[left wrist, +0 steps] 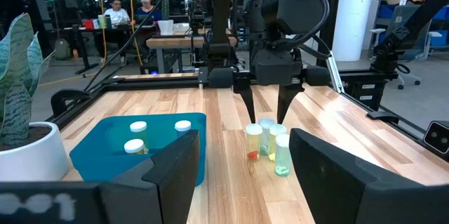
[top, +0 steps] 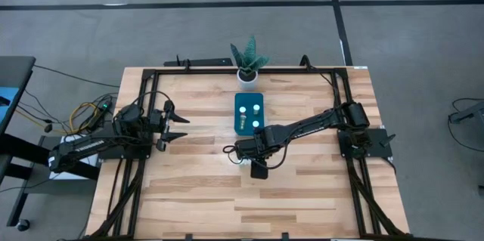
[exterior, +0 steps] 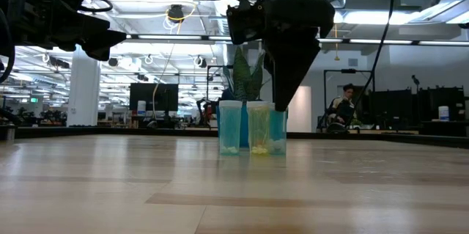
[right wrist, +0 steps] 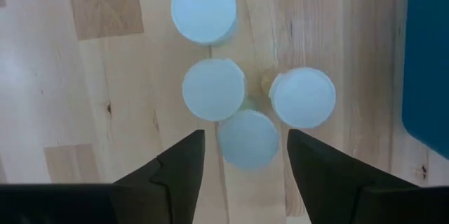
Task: Pick and place pill bottles into a basket
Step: Put the right blue tablet bottle into the bin
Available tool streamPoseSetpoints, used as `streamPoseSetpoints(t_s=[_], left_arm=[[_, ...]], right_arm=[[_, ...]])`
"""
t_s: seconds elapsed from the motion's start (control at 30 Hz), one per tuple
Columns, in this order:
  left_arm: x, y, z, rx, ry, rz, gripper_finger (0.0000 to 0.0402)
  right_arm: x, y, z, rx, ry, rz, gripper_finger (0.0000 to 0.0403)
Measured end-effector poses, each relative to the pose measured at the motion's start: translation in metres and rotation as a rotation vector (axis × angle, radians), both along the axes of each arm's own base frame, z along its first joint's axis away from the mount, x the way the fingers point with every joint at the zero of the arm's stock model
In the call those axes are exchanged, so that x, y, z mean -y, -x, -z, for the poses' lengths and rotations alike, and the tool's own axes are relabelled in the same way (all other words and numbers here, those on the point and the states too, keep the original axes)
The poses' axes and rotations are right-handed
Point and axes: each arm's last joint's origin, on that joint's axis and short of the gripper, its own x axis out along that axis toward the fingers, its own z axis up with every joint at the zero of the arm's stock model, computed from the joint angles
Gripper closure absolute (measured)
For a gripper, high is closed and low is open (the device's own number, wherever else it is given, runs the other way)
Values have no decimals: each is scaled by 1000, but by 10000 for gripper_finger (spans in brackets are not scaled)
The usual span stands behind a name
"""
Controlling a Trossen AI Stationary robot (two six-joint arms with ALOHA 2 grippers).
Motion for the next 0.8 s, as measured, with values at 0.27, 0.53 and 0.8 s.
streamPoseSetpoints(t_s=[0.27,0.53,0.8], left_arm=[[0,0,0,0,0,0,189],[0,0,0,0,0,0,189],[0,0,0,0,0,0,189]], right_arm=[[0,-1,0,15,-1,1,240],[0,0,0,0,2,1,281],[0,1,0,-9,-1,24,281]])
